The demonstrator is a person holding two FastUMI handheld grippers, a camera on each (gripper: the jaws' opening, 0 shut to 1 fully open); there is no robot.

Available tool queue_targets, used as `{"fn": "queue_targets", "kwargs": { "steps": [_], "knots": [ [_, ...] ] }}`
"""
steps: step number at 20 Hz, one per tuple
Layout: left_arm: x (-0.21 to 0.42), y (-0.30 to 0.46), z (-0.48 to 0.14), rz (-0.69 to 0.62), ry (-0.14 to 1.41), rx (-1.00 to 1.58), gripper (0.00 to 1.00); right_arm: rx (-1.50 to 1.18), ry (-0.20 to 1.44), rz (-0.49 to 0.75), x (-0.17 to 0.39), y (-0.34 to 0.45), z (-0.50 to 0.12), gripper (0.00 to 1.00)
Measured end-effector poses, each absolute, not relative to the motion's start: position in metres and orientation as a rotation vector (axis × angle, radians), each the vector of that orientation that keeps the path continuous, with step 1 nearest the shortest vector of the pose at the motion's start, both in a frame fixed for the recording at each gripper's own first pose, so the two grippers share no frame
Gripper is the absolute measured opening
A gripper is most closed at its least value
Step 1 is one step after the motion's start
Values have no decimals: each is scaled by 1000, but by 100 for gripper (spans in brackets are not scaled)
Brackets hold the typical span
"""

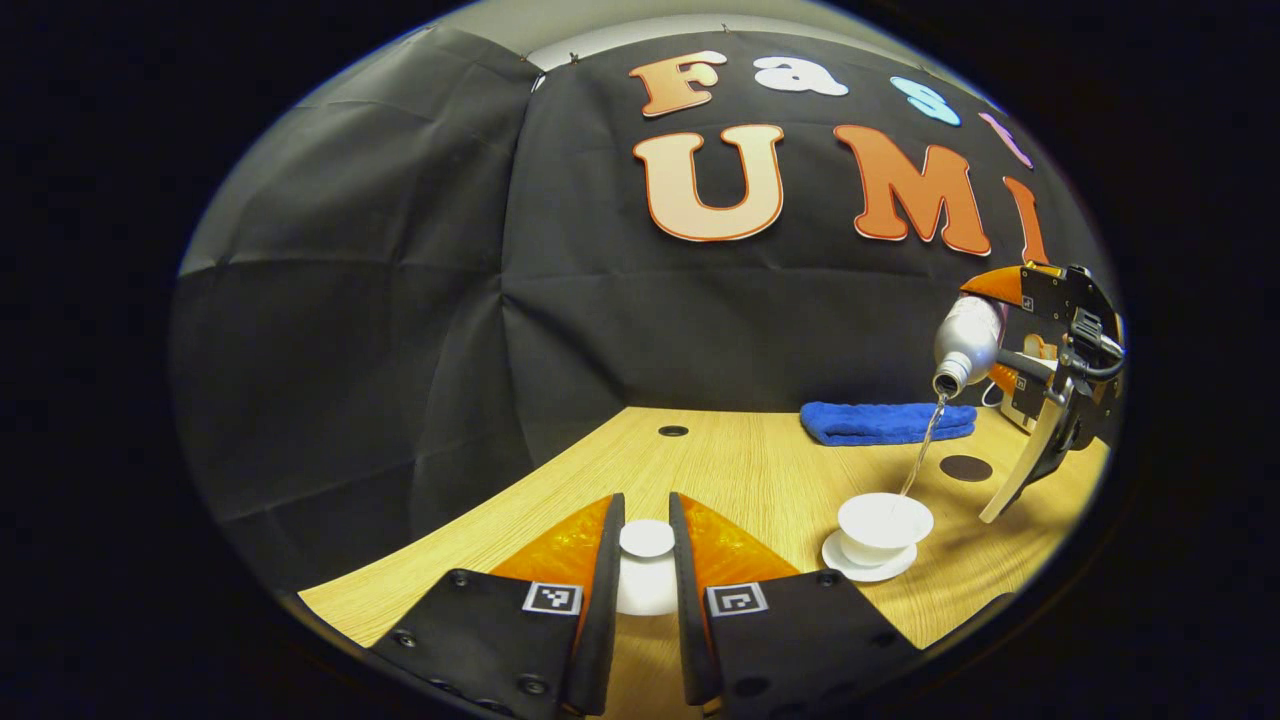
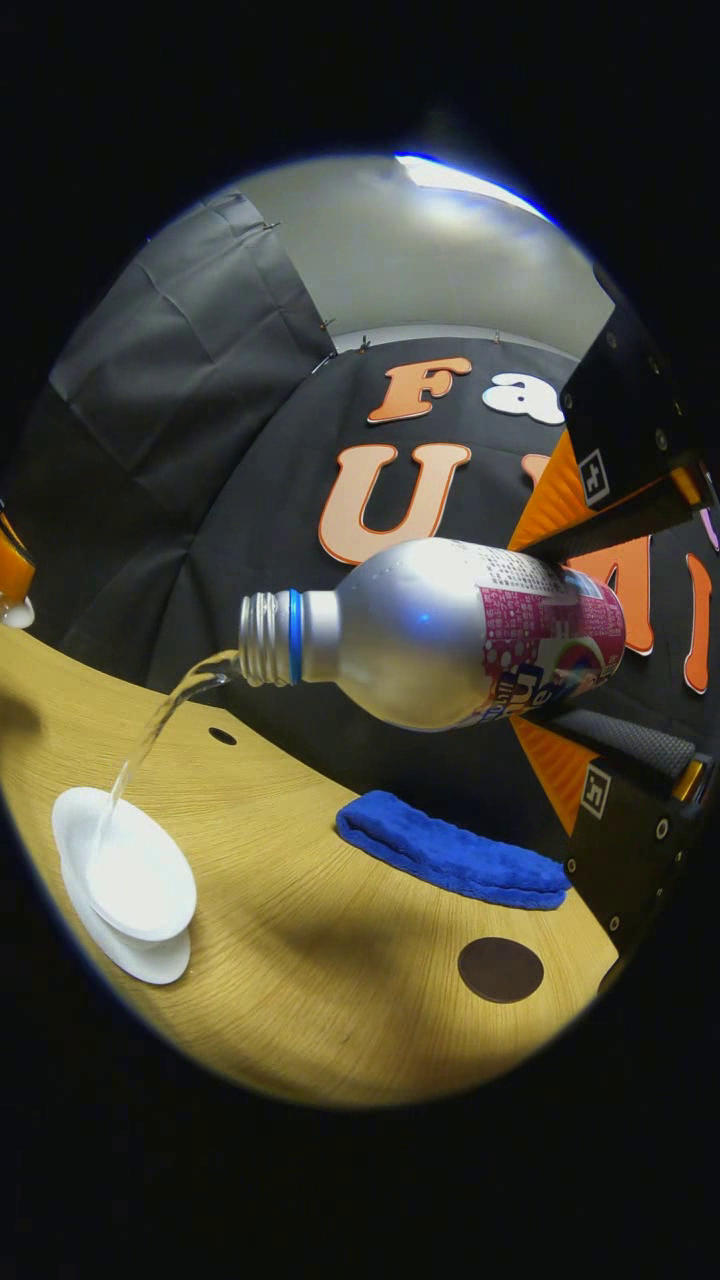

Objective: Open the teacup lid with one hand, grasp the water bottle and pour water into the teacup with the other hand; after pouring, place the water bottle on the coaster and then close the teacup lid.

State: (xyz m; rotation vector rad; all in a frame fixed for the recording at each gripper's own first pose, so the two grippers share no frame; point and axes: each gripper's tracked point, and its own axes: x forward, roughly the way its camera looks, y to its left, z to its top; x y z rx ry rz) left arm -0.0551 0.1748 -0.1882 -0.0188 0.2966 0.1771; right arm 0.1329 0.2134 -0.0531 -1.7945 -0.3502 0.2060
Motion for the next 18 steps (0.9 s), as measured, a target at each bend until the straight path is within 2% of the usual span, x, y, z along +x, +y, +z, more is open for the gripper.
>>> {"fn": "queue_targets", "kwargs": {
  "steps": [9,12,13,14,16,17,18],
  "knots": [
    [-55,174,-184,174,283,-24,31,-1859,-424,177,133,216,-38,78],
    [-55,174,-184,172,284,-25,31,-1853,-405,216,134,217,-46,78],
    [-55,174,-184,168,284,-28,29,-1860,-407,216,133,217,-48,78],
    [-55,174,-184,167,283,-30,31,-1877,-421,214,133,221,-47,78],
    [-55,174,-184,166,286,-31,30,-1894,-436,211,134,223,-46,74],
    [-55,173,-185,164,287,-31,29,-1894,-437,213,134,222,-50,78],
    [-55,174,-184,164,285,-30,31,-1897,-439,214,134,223,-52,78]
  ]
}}
